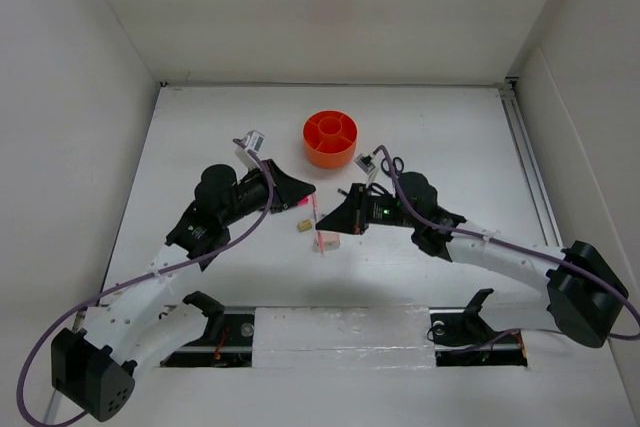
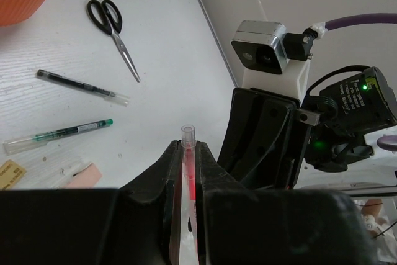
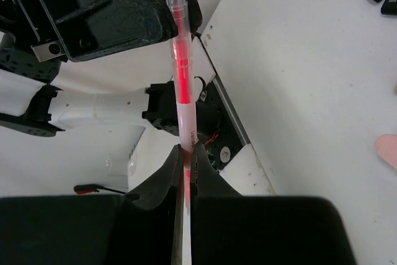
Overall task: Sort the stationery into containers
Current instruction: Close the pen cap on the pen.
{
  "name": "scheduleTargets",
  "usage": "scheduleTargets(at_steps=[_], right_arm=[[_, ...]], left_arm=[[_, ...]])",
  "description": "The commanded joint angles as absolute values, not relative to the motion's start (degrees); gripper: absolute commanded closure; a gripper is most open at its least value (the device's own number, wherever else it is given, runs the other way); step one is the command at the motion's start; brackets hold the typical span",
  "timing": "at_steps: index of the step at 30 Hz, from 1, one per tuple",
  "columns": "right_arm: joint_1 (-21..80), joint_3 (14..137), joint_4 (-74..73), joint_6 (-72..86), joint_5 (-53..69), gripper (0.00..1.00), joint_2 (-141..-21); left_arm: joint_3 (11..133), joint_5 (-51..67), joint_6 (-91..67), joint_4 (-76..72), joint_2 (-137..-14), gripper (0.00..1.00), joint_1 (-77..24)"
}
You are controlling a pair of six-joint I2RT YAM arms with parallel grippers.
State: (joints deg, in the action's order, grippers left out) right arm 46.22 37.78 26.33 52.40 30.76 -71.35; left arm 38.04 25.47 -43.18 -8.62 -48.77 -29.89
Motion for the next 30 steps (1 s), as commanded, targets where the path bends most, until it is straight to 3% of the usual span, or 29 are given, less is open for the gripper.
scheduleTargets(at_steps=[1,20,30], right_arm=[[46.23,40.87,31.46,53.61,28.56,1.00,-71.28],[42.71,45.87,32.52,57.92,30.58,1.00,-73.47],[43.14,49.56,27.08,49.15,33.93,1.00,-75.23]], left_arm=[[37.71,27.51,-41.13,-11.07,-48.07,1.00,-29.97],[34.54,35.07,-37.88,-13.27,-48.60,1.00,-29.97],[34.98,39.11,-37.97,-13.45,-49.66,1.00,-29.97]])
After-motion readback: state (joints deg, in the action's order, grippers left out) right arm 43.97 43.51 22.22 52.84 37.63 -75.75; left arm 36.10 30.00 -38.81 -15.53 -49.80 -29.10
